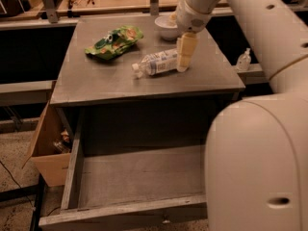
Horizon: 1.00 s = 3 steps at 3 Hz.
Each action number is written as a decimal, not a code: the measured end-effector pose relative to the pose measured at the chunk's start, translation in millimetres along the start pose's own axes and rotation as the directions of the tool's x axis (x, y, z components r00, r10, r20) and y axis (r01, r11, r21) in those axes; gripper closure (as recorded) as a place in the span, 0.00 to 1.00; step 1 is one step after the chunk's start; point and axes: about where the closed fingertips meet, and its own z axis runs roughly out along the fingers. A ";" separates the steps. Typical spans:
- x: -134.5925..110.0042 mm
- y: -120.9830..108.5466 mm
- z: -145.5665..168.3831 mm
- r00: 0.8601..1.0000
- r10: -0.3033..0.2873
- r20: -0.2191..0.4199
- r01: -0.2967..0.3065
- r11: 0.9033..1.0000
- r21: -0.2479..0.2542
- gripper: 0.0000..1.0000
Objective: Place blue plastic bottle into top drawer
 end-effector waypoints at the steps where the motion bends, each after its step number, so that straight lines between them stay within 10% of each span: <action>1: -24.7 -20.2 25.1 1.000 -0.023 0.017 0.024 0.999 -0.026 0.00; 3: -27.8 -18.6 106.8 0.999 -0.034 0.028 0.039 0.985 -0.168 0.47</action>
Offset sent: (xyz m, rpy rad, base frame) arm 0.0531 0.0625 -0.0667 -0.0934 0.2482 0.1504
